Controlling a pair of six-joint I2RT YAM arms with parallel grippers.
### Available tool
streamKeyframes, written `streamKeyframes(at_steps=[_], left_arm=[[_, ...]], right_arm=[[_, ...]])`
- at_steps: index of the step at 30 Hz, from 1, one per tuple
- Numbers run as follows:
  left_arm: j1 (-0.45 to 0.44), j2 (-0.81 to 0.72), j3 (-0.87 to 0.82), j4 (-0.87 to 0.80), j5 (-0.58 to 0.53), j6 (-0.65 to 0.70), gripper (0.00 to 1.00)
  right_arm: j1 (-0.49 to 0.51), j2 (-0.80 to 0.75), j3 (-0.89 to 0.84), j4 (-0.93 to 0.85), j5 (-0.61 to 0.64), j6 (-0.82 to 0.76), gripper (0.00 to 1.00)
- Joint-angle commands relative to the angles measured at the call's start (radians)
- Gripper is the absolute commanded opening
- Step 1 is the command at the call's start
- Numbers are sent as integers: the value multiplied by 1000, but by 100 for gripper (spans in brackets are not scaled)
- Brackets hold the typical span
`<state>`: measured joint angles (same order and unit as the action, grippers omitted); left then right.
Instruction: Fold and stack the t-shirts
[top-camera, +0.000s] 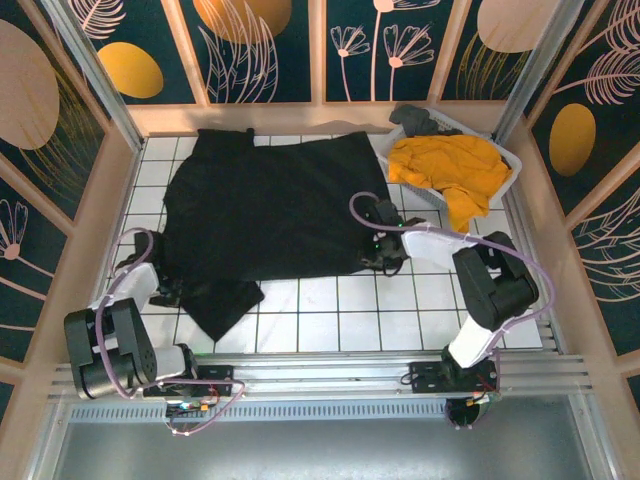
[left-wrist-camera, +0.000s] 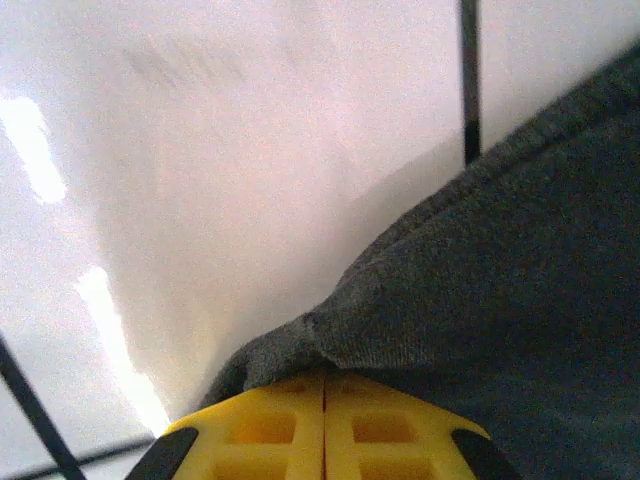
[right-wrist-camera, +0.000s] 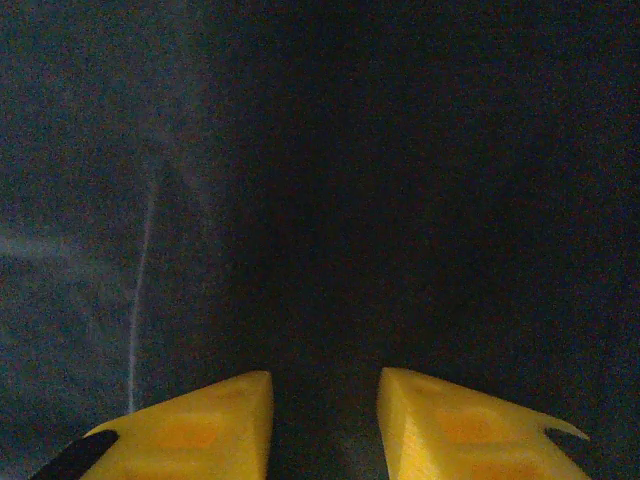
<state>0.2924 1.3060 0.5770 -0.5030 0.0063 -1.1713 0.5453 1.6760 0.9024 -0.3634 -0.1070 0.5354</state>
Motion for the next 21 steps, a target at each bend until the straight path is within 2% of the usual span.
streamKeyframes(at_steps=[1,3,5,9,12,17,21], left_arm=[[84,50,44,-55,-79,76,8],[127,87,80,-62,-87,96,8],[143,103,108,-62,-90,96,8],[143,100,145,-60,-74,93,8],[143,79,164,-72,-65,111,8],[122,55,245,-114,-78,163,9],[0,93,305,-68,-25,153,12]], right_arm=[[92,-42,-93,-137,-137,26,32],[117,-105,-128,-138,-158,32,32],[104,-181,-147,-140,-119,40,32],[-7,-313,-158,-120,-67,40,35],[-109,-355,-136,-93,-43,23,39],[-189,-313,-50,-15,36,-2,38],[-200,-183,45,82,41,14,39]])
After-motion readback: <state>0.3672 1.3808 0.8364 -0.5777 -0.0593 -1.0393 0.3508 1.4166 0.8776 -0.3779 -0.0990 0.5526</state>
